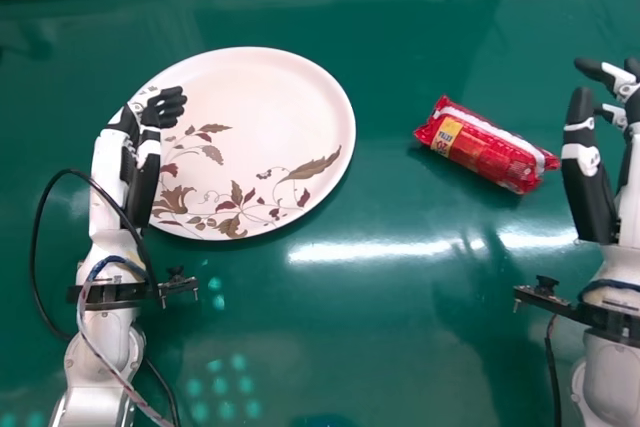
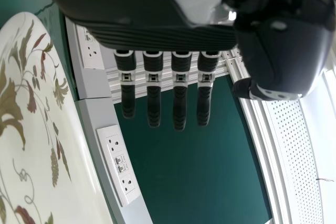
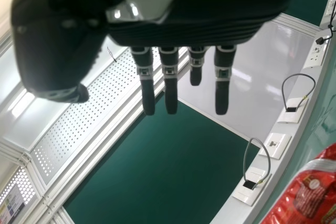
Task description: Pick up biscuit and place it in the plate
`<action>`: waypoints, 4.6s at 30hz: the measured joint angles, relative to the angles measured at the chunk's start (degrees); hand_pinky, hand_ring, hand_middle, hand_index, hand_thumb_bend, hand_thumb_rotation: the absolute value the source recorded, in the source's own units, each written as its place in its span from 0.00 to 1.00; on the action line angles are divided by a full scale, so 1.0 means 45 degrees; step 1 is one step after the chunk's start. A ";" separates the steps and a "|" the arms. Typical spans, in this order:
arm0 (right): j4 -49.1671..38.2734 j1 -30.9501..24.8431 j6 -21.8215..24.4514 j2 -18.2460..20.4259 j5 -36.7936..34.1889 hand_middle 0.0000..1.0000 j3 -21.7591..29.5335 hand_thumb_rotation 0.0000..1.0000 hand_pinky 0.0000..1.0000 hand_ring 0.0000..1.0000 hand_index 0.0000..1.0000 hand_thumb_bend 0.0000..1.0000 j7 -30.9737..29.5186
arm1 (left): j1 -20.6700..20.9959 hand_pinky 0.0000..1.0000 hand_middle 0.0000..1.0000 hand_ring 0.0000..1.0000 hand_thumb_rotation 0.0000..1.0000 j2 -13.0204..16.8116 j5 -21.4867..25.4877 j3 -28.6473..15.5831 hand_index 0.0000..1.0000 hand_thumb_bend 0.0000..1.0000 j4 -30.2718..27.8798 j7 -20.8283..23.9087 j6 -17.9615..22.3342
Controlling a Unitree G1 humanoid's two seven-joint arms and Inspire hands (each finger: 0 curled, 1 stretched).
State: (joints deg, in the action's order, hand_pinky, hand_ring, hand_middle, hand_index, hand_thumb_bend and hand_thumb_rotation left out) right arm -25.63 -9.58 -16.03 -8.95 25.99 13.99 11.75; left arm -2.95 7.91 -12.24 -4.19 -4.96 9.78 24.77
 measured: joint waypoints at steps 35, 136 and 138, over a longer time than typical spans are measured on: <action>-0.1166 0.1093 0.2633 -0.3731 0.0119 0.95 0.0544 0.50 0.69 0.87 0.94 1.00 -0.4346 | -0.0262 0.73 0.74 0.73 0.09 0.0018 0.0213 -0.0179 0.74 0.29 -0.0330 -0.0271 -0.0265; 0.3811 0.6290 0.4947 -0.9922 0.3307 0.95 -0.3706 0.55 0.74 0.88 0.93 1.00 -1.1583 | -0.0348 0.77 0.75 0.75 0.10 0.0124 0.0531 -0.0467 0.75 0.30 -0.0343 -0.0689 -0.0240; 0.4165 0.6603 0.4874 -0.9925 0.3428 0.96 -0.3925 0.55 0.74 0.88 0.93 1.00 -1.1519 | -0.0378 0.76 0.75 0.75 0.11 0.0122 0.0524 -0.0471 0.75 0.30 -0.0367 -0.0689 -0.0240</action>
State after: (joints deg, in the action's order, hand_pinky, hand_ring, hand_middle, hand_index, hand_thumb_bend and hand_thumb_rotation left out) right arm -6.89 20.14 5.90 -53.61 41.42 -3.67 -40.08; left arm -4.65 8.46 -9.88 -6.31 -6.61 6.68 23.69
